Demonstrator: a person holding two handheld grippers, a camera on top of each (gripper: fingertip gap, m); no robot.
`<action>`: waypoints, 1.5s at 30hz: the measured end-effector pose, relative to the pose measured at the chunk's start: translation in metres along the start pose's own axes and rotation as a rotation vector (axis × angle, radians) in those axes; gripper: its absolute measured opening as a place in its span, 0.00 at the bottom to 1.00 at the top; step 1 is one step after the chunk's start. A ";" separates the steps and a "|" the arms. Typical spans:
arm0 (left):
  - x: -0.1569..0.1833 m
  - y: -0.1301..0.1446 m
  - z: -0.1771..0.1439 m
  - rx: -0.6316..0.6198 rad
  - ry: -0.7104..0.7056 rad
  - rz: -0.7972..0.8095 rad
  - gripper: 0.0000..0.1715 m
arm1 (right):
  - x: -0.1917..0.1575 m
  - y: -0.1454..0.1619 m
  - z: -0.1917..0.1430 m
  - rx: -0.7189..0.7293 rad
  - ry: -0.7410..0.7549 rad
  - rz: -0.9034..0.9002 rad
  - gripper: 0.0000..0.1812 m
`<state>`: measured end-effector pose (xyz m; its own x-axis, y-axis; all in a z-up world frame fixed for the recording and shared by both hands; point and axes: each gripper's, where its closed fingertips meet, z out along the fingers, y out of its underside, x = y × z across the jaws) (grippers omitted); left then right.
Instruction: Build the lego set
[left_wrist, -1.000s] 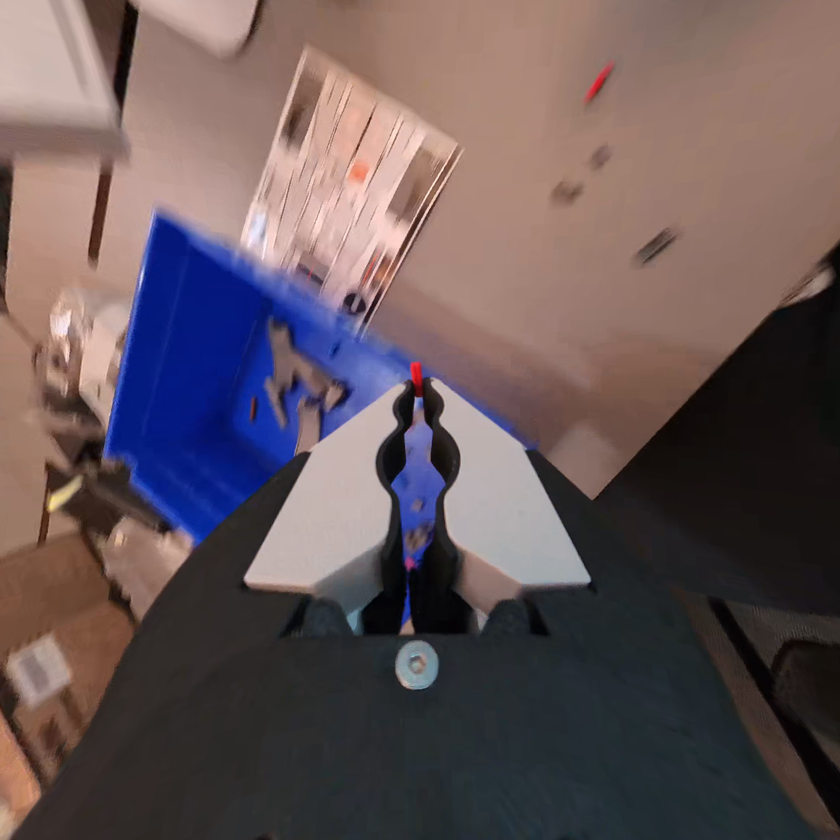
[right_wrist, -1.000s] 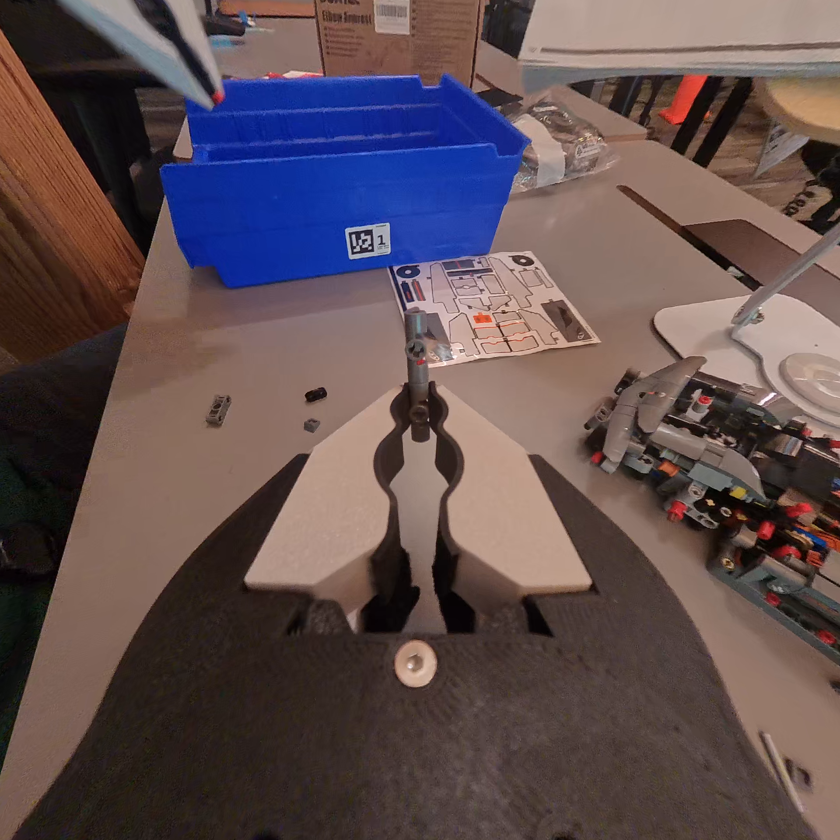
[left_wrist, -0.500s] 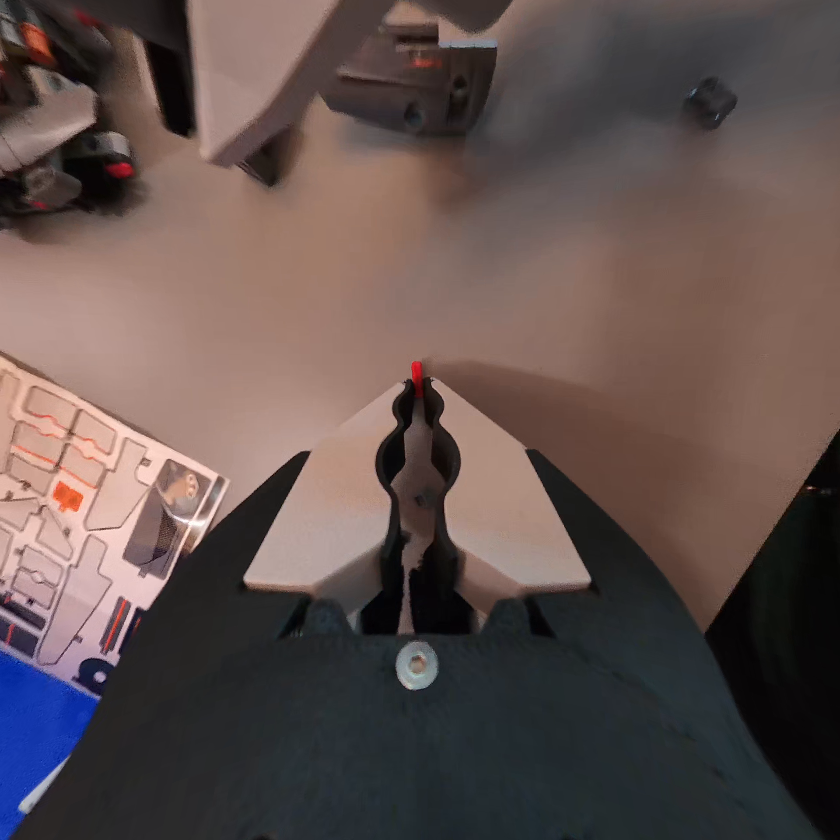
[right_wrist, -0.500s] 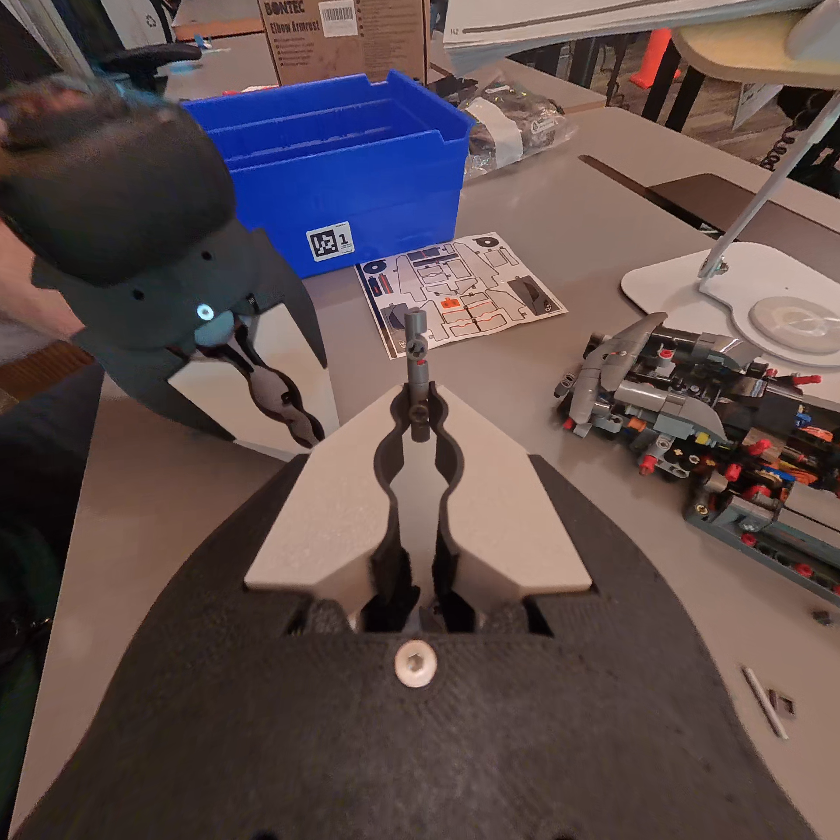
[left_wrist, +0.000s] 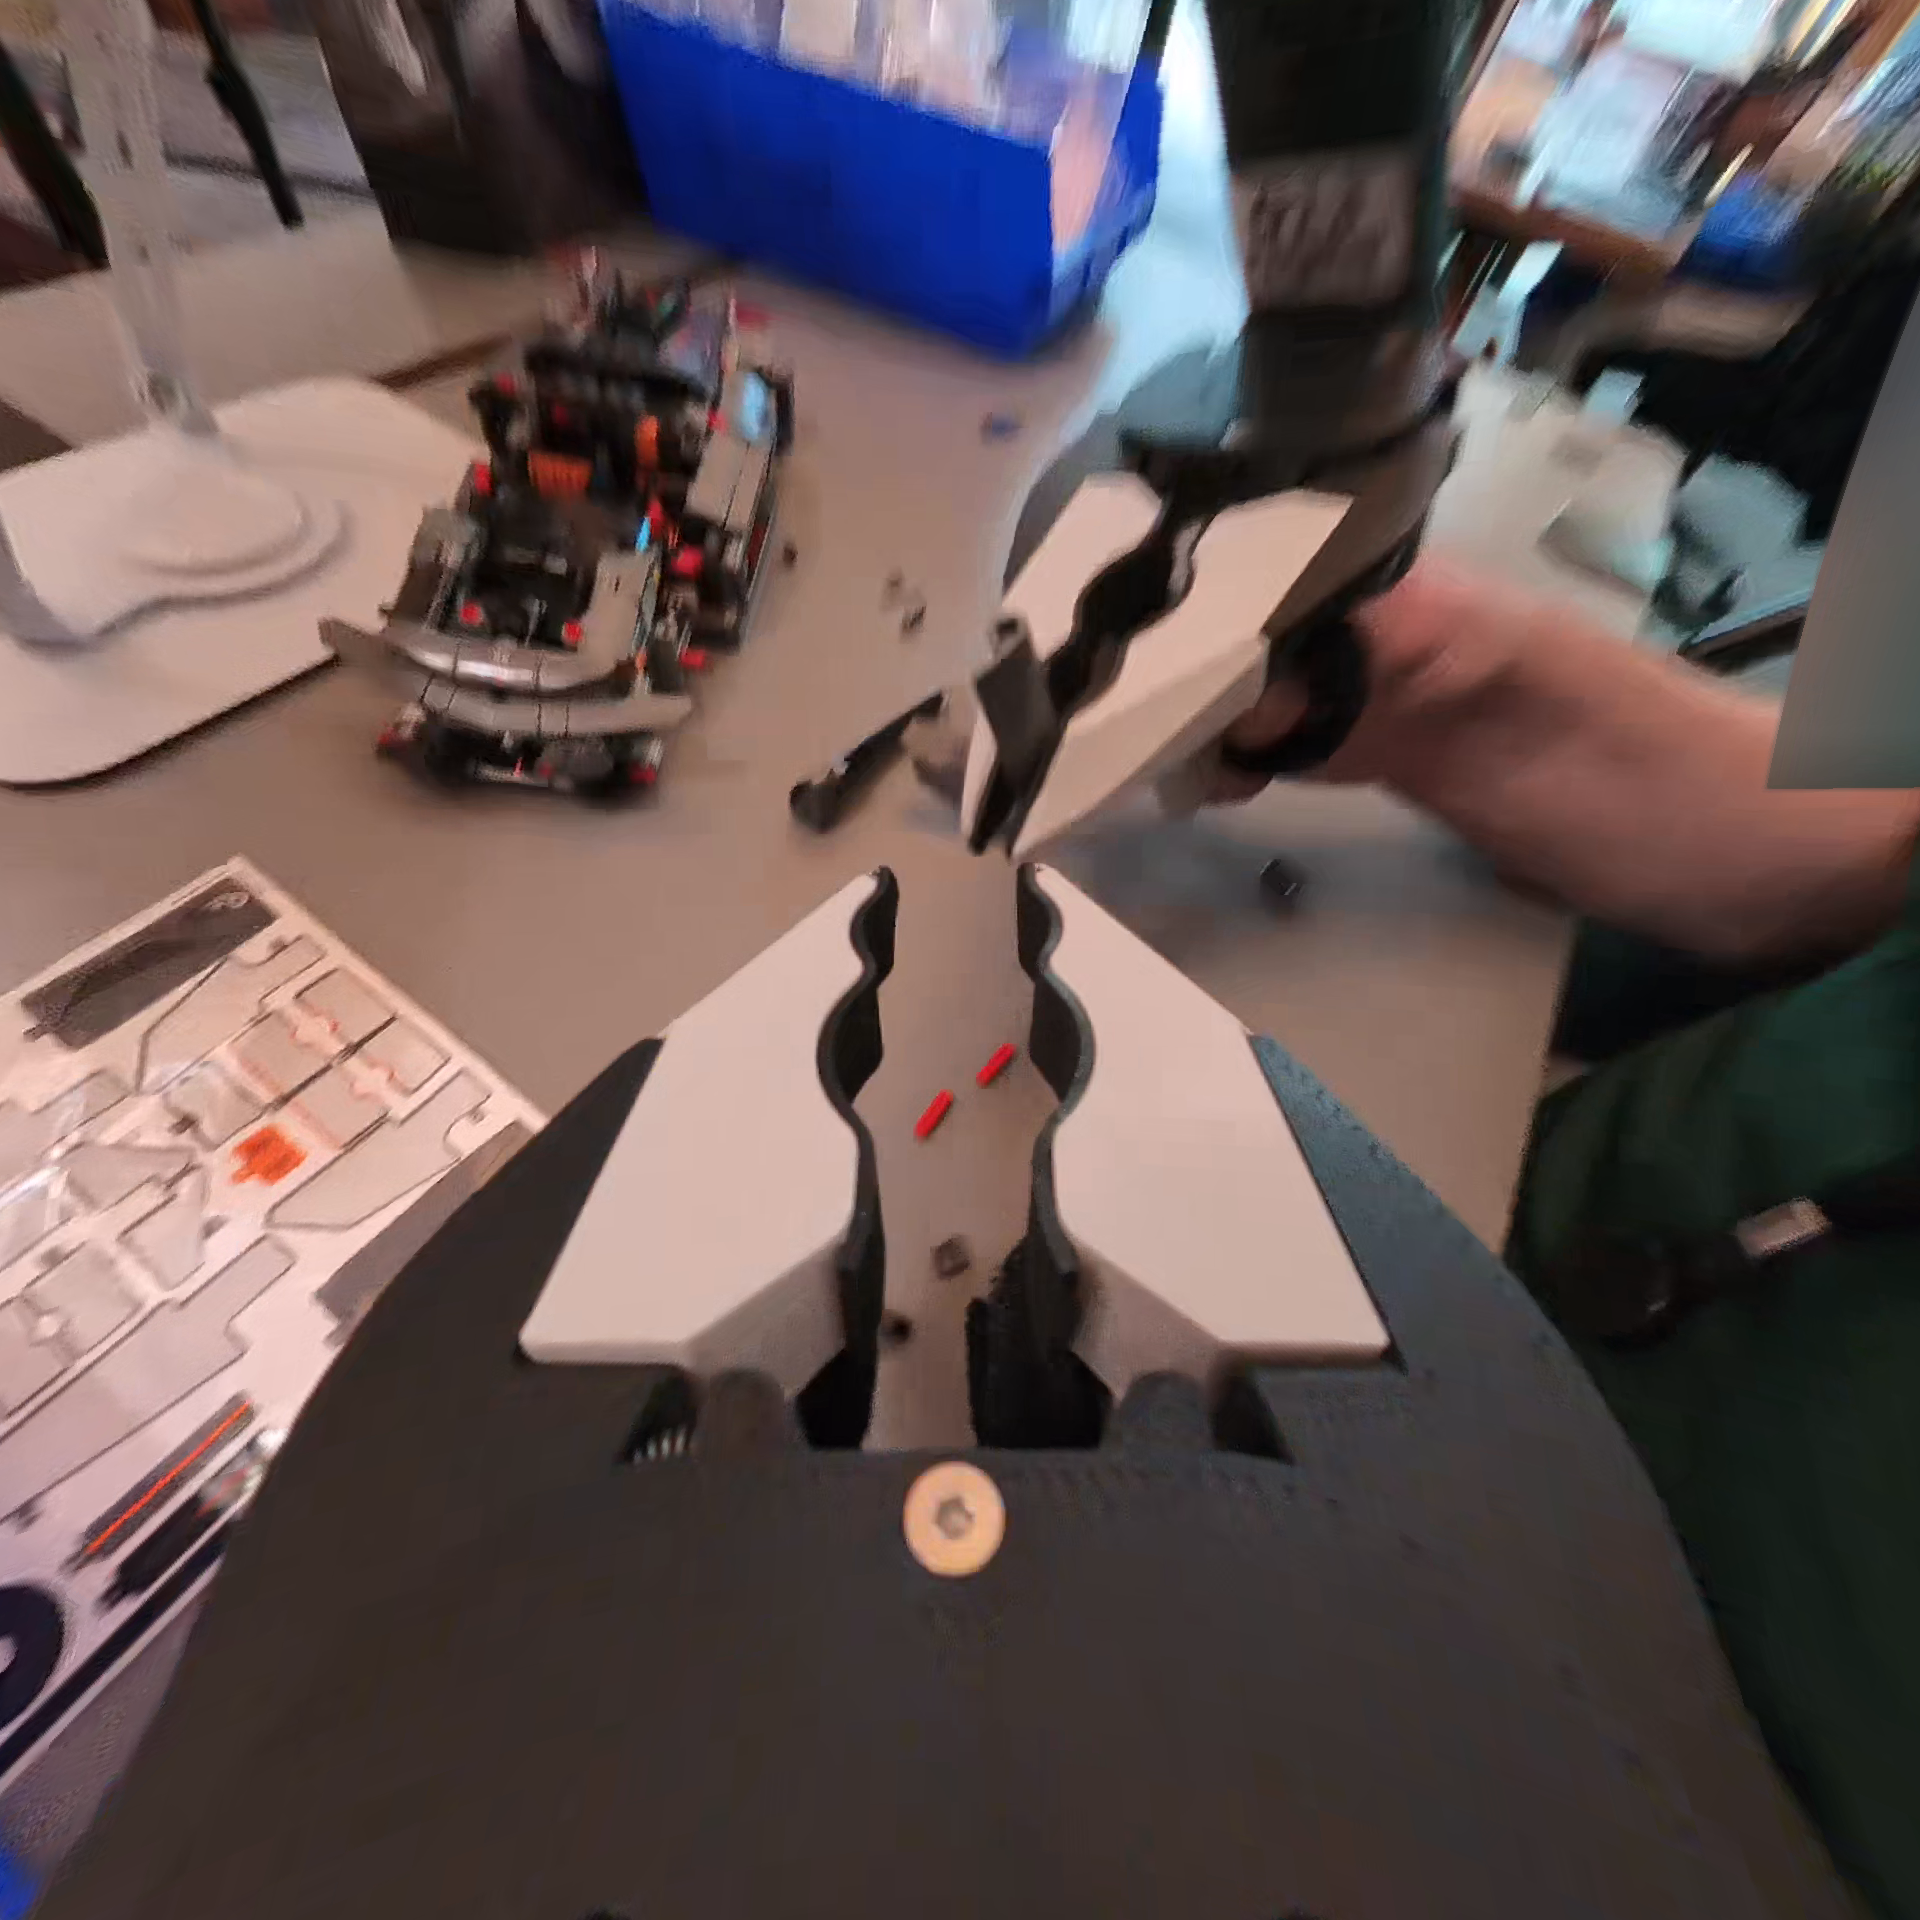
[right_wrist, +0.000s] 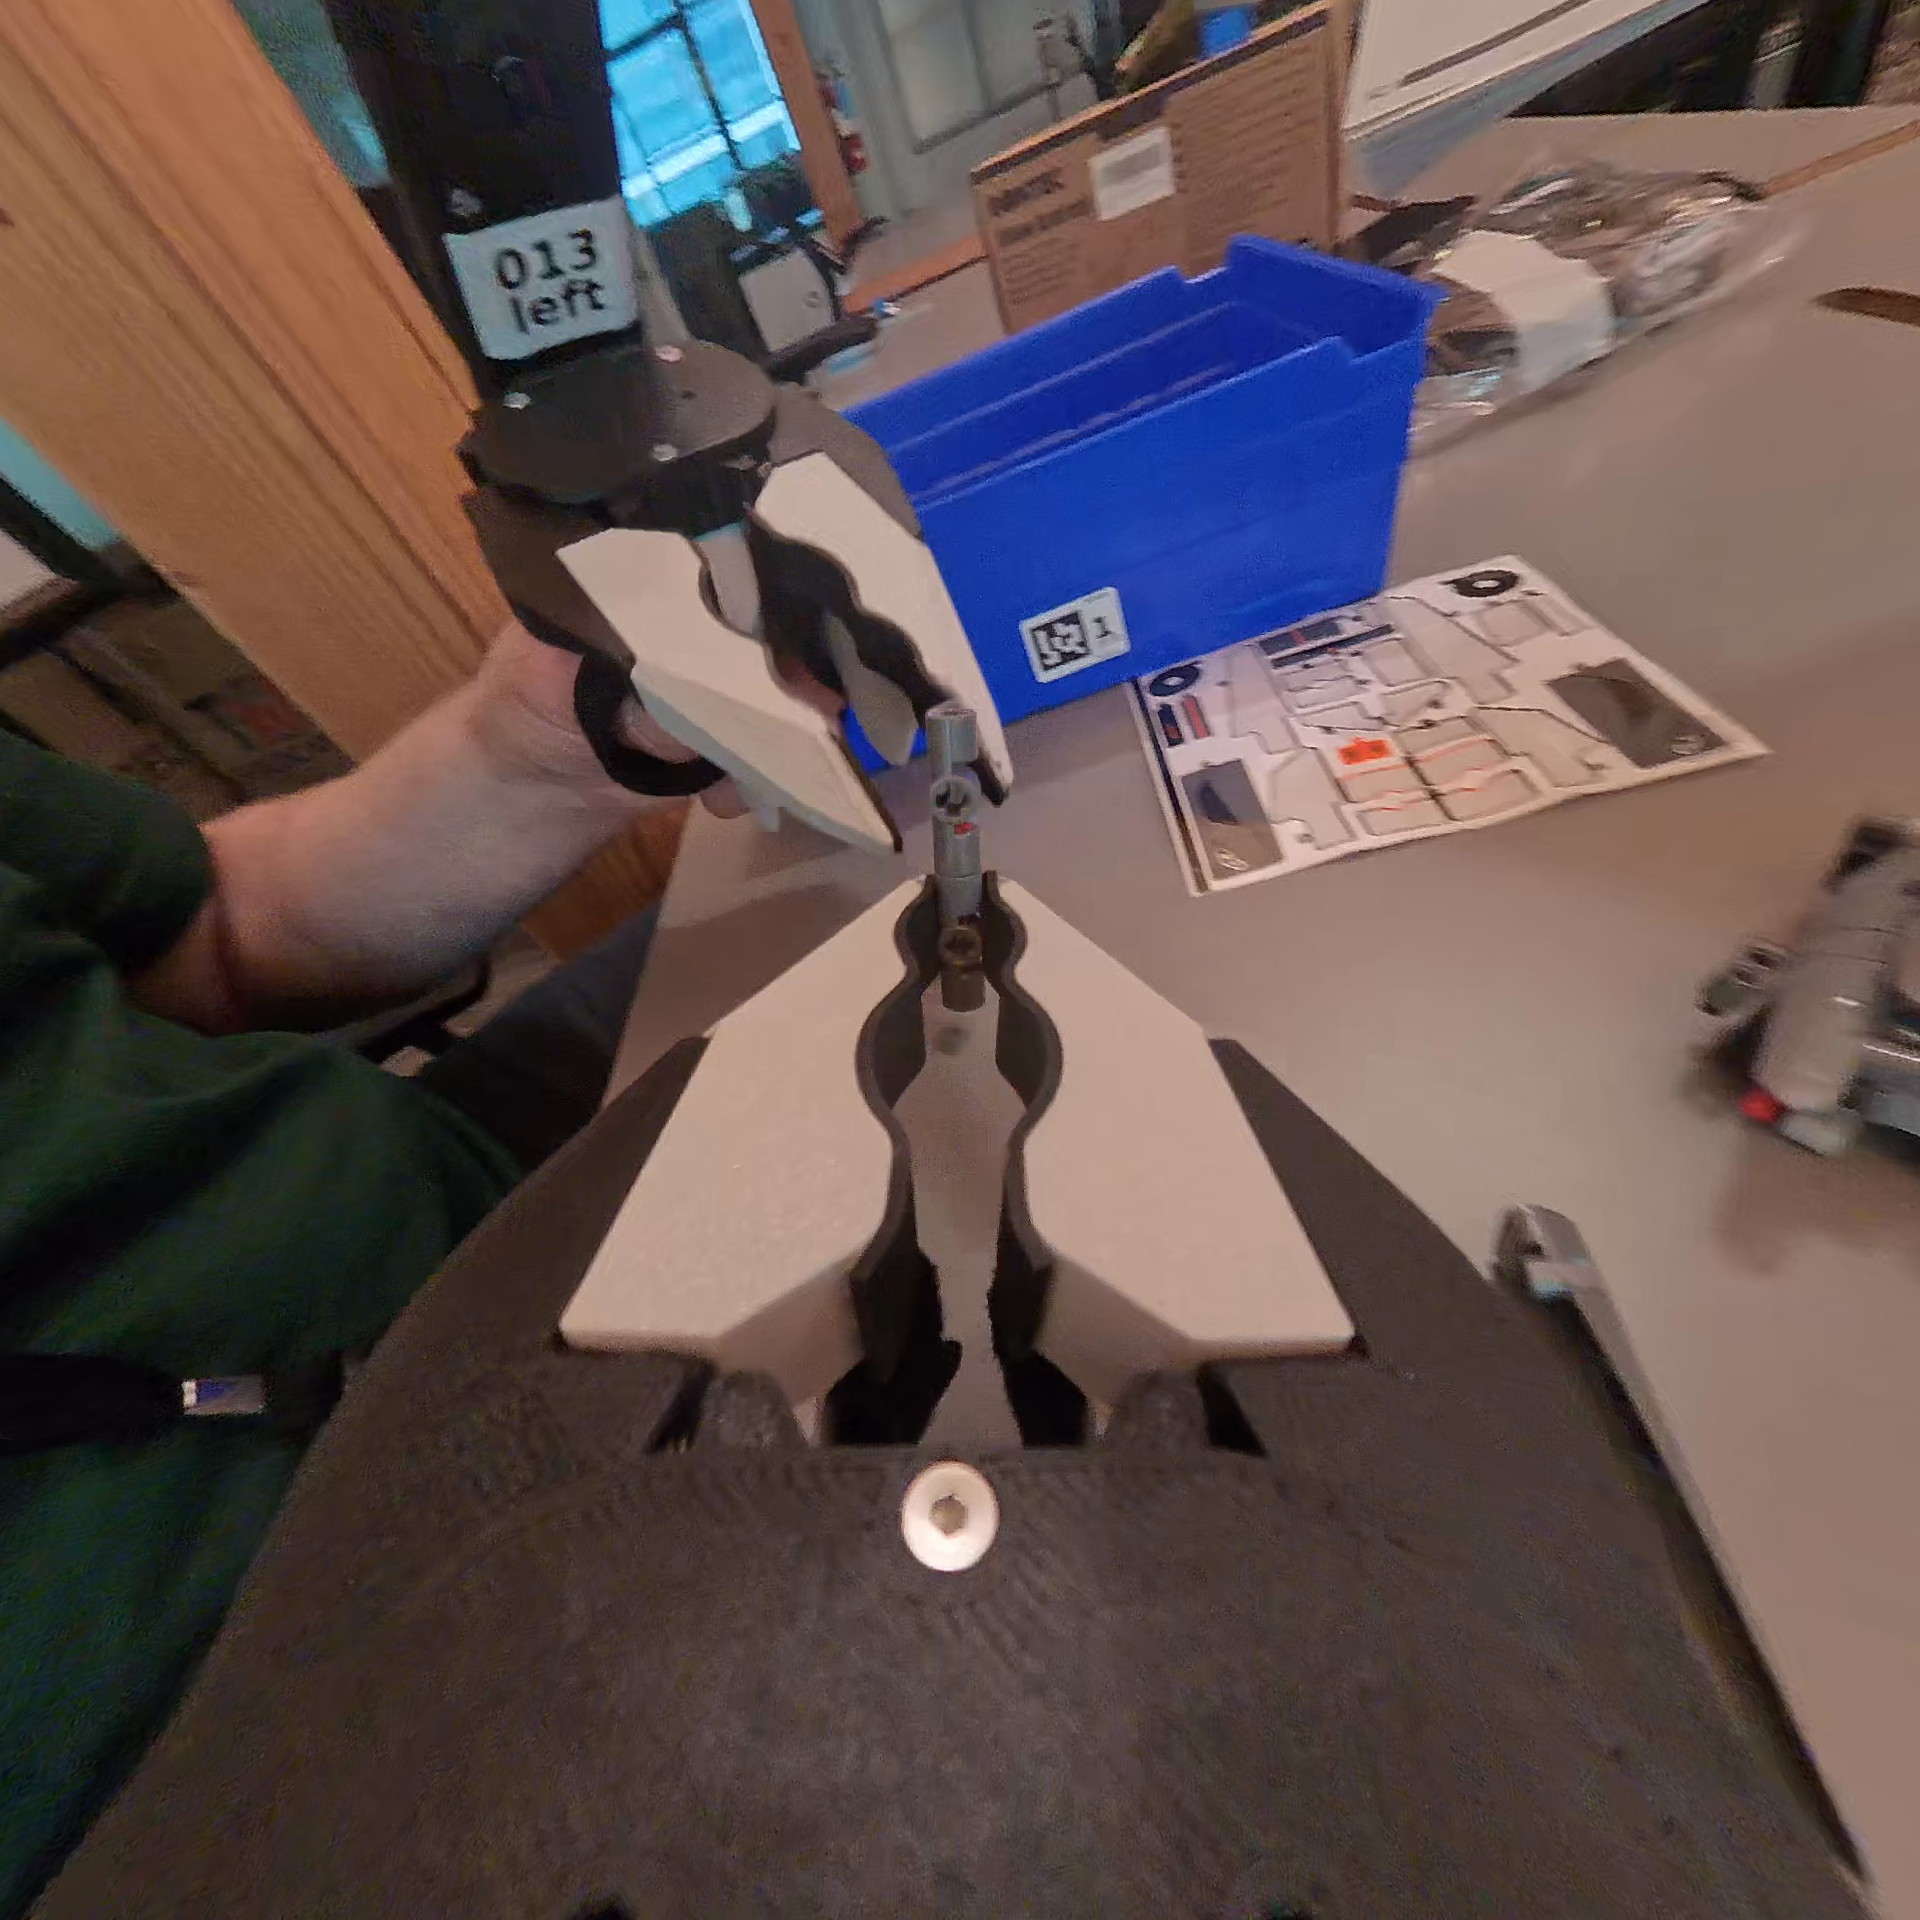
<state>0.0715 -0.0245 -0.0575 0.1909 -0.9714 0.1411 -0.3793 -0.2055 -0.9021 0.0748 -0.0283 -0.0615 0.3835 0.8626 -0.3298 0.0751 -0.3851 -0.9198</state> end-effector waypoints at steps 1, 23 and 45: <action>0.003 -0.005 -0.002 0.042 0.023 -0.027 0.12 | -0.004 -0.001 0.002 0.009 -0.029 0.014 0.02; 0.019 -0.033 -0.019 0.331 0.233 -0.146 0.03 | -0.031 -0.012 0.023 -0.007 -0.107 -0.010 0.03; -0.002 0.000 -0.034 0.306 0.170 -0.235 0.02 | 0.016 0.077 0.008 -0.525 0.182 -0.270 0.07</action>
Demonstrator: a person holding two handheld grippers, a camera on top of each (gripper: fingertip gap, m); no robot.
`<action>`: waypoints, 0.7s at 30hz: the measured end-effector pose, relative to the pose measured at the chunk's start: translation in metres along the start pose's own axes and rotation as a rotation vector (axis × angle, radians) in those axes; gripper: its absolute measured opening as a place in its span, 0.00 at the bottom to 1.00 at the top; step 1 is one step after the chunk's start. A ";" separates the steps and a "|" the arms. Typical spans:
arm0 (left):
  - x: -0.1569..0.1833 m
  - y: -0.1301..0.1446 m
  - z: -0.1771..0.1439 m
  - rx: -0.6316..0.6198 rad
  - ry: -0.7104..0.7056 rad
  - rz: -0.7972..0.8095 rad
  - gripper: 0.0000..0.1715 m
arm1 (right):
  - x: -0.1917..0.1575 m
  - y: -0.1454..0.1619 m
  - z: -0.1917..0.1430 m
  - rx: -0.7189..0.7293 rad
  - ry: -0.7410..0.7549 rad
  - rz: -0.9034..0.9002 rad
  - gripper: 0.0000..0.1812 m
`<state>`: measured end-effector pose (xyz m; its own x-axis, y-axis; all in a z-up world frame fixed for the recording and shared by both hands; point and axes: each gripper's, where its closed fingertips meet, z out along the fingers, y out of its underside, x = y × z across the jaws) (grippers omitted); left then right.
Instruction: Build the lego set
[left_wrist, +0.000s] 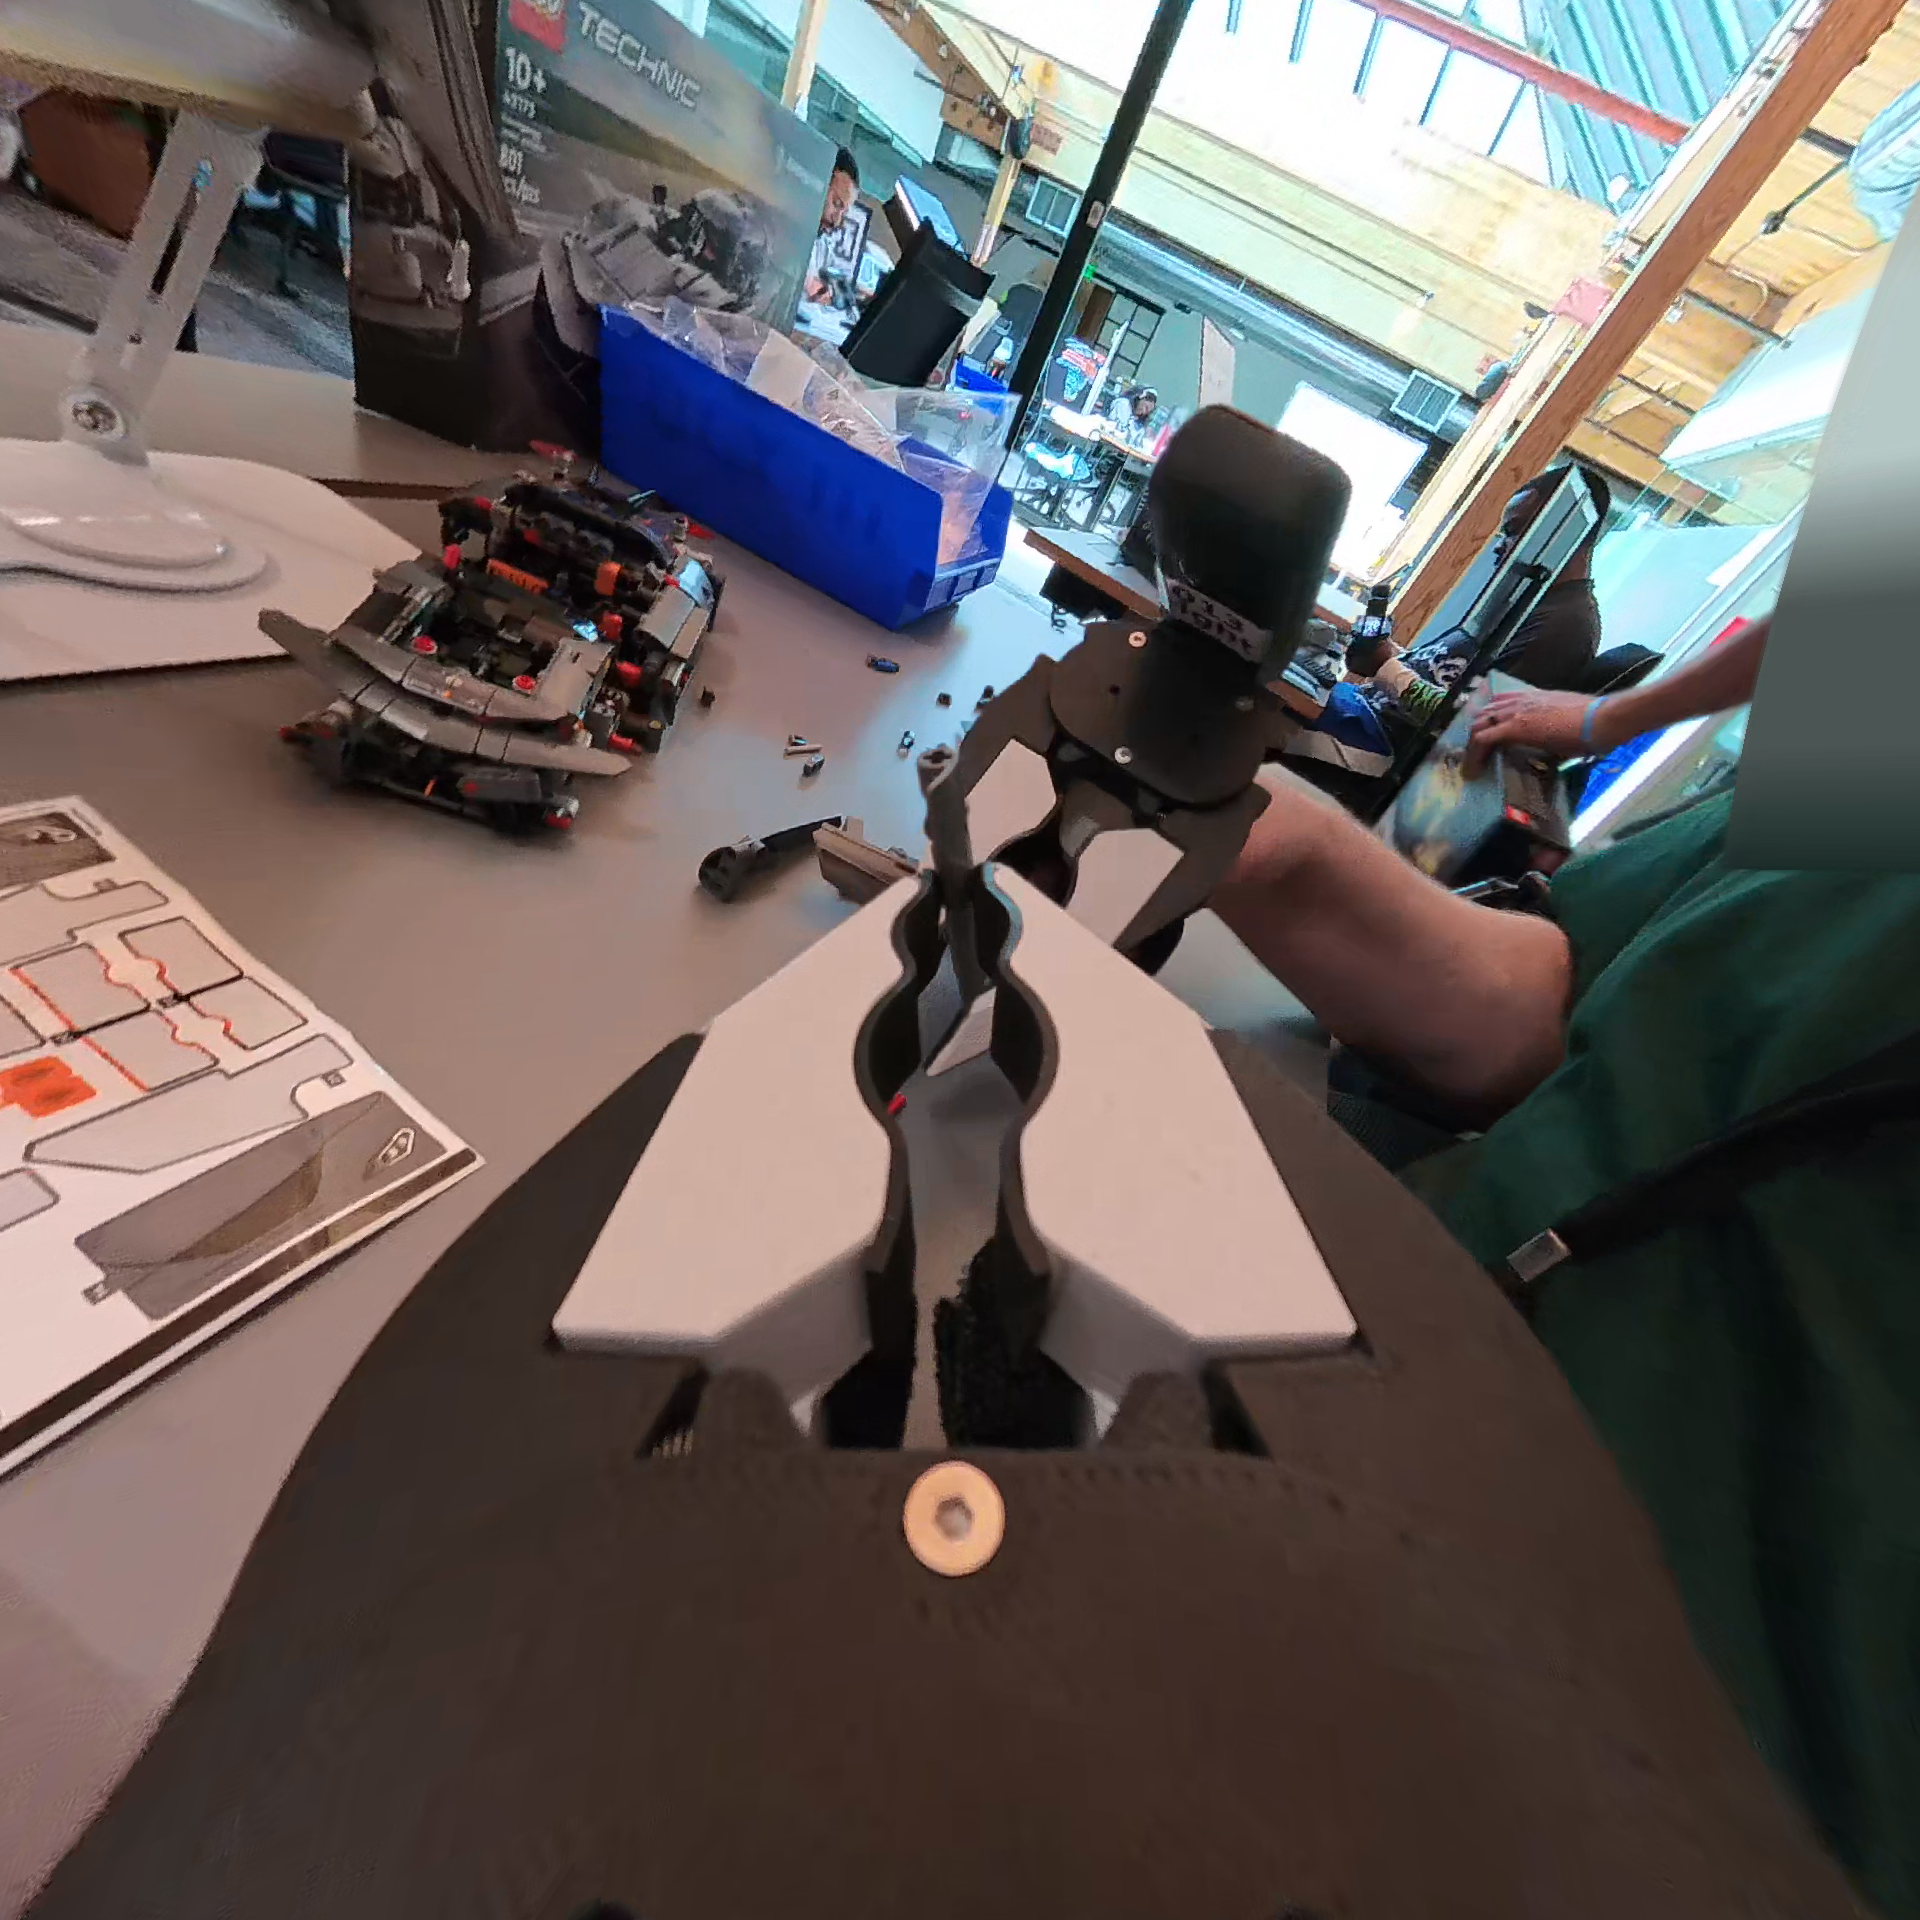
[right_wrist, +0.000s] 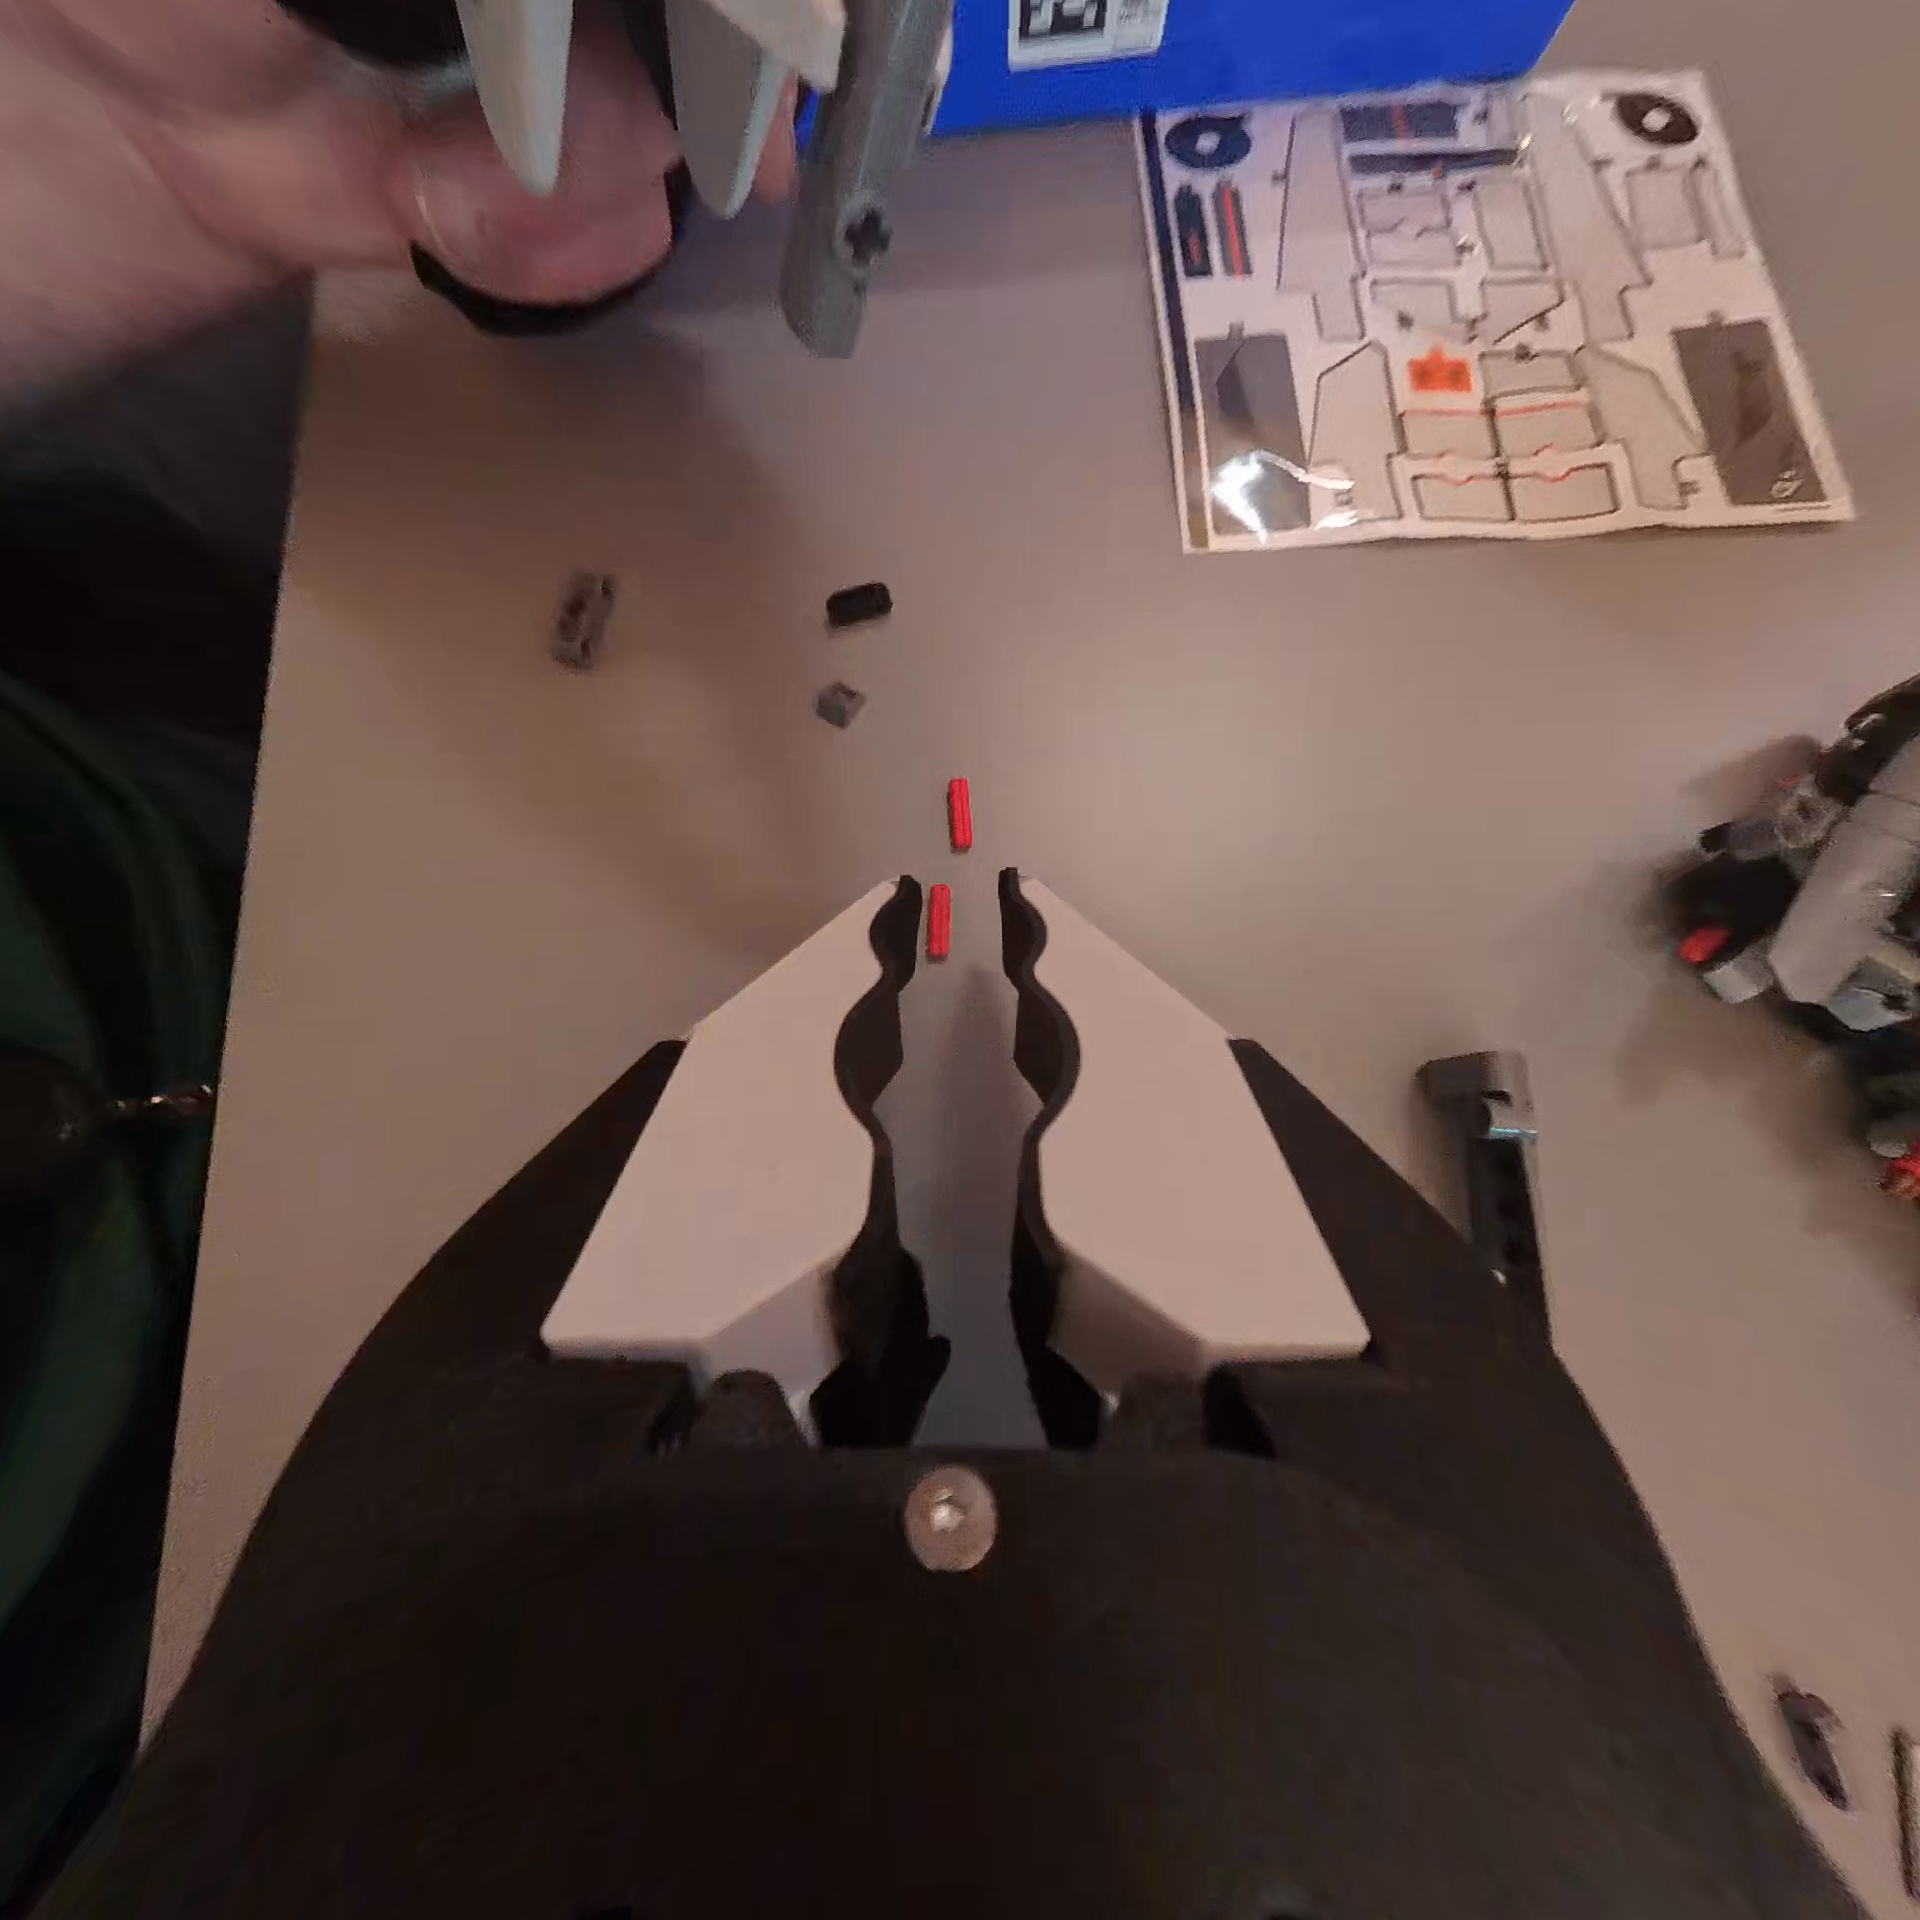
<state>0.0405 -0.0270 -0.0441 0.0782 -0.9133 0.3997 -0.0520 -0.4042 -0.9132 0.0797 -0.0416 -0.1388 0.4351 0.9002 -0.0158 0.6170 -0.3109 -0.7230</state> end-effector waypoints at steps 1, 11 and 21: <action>-0.001 0.001 -0.001 0.002 0.005 -0.010 0.02 | -0.001 0.006 0.004 -0.040 -0.001 -0.010 0.08; -0.003 0.004 0.000 -0.013 0.014 -0.018 0.02 | -0.002 0.015 0.015 -0.092 -0.001 0.023 0.00; -0.006 0.005 0.024 -0.076 0.046 0.039 0.02 | 0.022 -0.012 -0.024 0.100 0.106 0.004 0.00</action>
<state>0.0640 -0.0226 -0.0525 0.0285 -0.9291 0.3687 -0.1294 -0.3691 -0.9203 0.0982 -0.0254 -0.1138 0.5072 0.8603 0.0504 0.5492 -0.2776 -0.7882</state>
